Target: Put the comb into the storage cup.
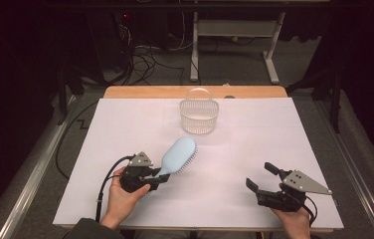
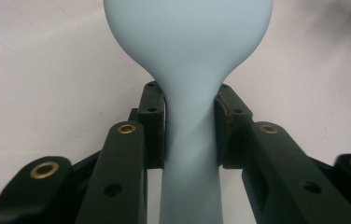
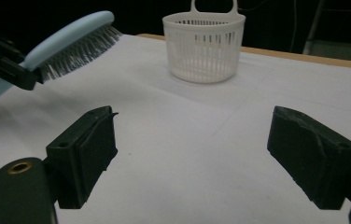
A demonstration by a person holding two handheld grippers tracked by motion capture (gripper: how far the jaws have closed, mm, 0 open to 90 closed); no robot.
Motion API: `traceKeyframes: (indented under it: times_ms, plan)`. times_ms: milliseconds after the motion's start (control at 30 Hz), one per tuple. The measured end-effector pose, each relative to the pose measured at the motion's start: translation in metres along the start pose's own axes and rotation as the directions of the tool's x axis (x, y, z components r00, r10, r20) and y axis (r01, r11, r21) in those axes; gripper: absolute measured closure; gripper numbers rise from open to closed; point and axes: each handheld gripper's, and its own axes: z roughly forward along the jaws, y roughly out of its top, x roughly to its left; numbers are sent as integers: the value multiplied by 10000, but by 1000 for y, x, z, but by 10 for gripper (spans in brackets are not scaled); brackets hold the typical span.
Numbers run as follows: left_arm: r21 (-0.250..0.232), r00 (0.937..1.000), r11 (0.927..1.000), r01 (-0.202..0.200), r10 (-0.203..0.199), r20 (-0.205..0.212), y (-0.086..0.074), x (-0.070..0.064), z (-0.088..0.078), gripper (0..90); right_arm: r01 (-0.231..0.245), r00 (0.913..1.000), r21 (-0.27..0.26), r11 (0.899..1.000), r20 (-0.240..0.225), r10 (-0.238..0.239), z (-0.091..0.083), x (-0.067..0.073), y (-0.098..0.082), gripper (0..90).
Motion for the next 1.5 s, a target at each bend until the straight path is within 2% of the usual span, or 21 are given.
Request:
traceKeyframes:
  times_ms: [67, 167, 433, 600, 900, 1067, 1267, 1433, 1500]
  plan:
    - [3, 10000, 10000, -28, 28, 22, 0, -2, 1, 691, -218, 9997, -242, 9995, -143, 214, 2, 2, 1, 160]
    - [22, 9999, 9999, -105, 104, 61, 1, -4, 3, 692, -207, 9994, -374, 9991, -268, 197, 4, 7, 3, 160]
    - [20, 9996, 9997, -259, 259, 108, 3, -9, 7, 692, 44, 9986, 67, 10000, -527, -40, 18, 20, 4, 176]
    - [147, 9989, 9988, -476, 476, -5, 5, -14, 11, 691, -3, 9969, 430, 9991, -791, 37, 25, 25, 4, 197]
    - [168, 9978, 9977, -658, 656, 107, 9, -21, 16, 691, -26, 9903, 609, 9981, -1385, 110, 40, 38, 4, 196]
    - [92, 9962, 9962, -865, 864, 111, 12, -25, 17, 691, 102, 9872, 614, 9981, -1595, -3, 49, 45, 6, 192]
    - [88, 9954, 9955, -945, 943, 188, 14, -30, 20, 691, -267, 9829, 707, 9971, -1802, 391, 59, 51, 8, 169]
    - [165, 9935, 9941, -1071, 1063, 397, 14, -34, 25, 691, -391, 9772, 799, 9960, -2051, 548, 67, 56, 8, 165]
    - [192, 9926, 9934, -1131, 1121, 465, 15, -36, 28, 691, -300, 9752, 881, 9957, -2161, 485, 71, 58, 8, 164]
